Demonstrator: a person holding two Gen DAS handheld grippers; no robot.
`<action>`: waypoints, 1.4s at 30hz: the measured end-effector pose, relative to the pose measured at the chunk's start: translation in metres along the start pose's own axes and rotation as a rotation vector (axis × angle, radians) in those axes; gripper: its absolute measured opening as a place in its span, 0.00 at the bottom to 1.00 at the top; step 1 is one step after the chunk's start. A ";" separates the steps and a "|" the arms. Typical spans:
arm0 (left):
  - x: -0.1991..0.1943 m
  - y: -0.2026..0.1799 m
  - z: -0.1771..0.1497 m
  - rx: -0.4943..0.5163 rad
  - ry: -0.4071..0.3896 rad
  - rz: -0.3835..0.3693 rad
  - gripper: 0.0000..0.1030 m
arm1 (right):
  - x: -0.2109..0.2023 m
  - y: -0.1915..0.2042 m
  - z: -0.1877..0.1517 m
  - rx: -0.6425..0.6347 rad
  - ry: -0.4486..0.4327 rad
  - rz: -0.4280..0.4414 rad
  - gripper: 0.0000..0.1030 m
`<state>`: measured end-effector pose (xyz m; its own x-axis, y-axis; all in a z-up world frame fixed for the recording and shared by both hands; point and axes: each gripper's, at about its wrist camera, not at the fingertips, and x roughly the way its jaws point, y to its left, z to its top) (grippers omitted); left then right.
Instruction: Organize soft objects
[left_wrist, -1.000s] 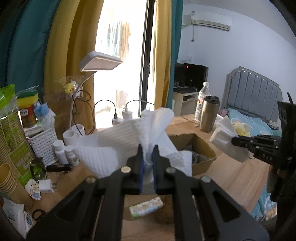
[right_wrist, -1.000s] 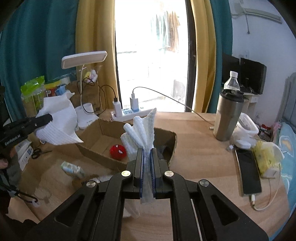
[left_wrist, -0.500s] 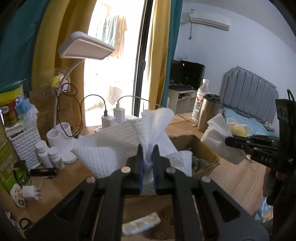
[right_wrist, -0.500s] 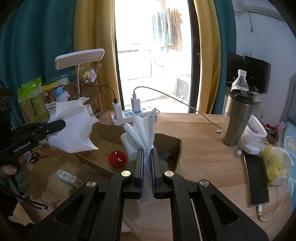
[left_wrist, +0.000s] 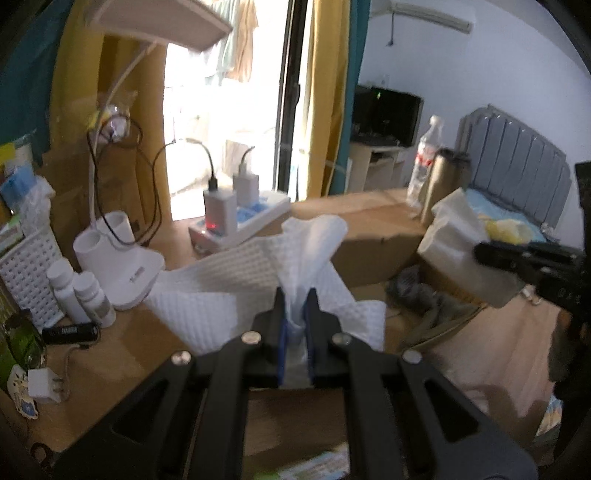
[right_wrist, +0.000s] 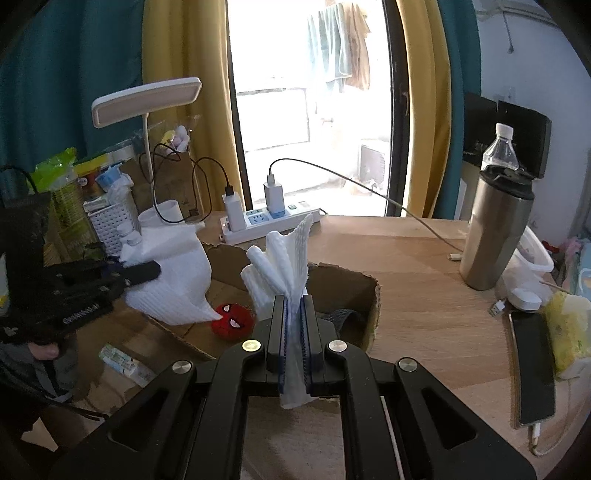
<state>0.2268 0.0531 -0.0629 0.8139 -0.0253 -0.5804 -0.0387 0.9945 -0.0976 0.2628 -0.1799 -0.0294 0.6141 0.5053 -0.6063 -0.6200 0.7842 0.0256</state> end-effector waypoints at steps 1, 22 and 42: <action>0.004 0.001 -0.001 0.006 0.012 0.015 0.10 | 0.003 0.000 0.000 -0.001 0.004 0.002 0.07; 0.004 0.019 -0.002 -0.068 0.053 -0.034 0.66 | 0.035 0.005 0.001 -0.003 0.052 0.046 0.07; 0.017 0.084 -0.032 -0.334 0.172 0.015 0.70 | 0.042 0.012 0.001 -0.008 0.067 0.050 0.07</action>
<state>0.2192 0.1334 -0.1068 0.7035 -0.0560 -0.7085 -0.2598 0.9076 -0.3298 0.2818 -0.1486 -0.0534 0.5481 0.5181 -0.6566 -0.6530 0.7556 0.0511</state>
